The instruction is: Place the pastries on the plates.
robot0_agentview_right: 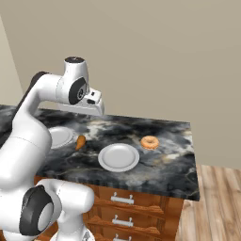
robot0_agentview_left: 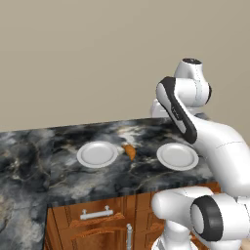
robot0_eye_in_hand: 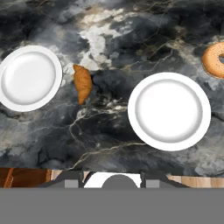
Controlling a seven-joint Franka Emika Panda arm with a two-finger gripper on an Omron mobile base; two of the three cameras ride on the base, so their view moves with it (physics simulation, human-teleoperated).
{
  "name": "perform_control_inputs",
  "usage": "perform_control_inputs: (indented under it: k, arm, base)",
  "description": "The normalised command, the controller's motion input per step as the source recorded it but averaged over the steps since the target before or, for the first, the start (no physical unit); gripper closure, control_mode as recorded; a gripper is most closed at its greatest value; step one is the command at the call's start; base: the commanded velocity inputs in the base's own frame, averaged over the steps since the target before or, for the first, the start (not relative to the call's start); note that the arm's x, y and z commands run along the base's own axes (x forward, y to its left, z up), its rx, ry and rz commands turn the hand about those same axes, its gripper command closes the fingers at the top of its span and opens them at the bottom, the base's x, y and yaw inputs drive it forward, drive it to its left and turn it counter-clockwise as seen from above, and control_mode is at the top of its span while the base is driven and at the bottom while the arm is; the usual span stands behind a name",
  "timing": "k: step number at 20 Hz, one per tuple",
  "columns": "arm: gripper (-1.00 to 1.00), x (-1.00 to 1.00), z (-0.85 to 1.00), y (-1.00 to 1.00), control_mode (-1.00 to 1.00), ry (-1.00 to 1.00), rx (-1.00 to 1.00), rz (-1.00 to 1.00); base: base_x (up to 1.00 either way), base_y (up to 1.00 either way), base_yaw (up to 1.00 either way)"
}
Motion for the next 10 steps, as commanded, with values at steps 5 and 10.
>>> perform_control_inputs:
  k: [5,10]
  arm:
    - [-1.00,-0.07,-0.05,0.11,-1.00,0.00,0.00,0.00]
    - [-1.00,-0.02,-0.06,0.33,-1.00,0.00,0.00,0.00]
  base:
    - [0.00,0.00,0.00]
    - [0.00,0.00,0.00]
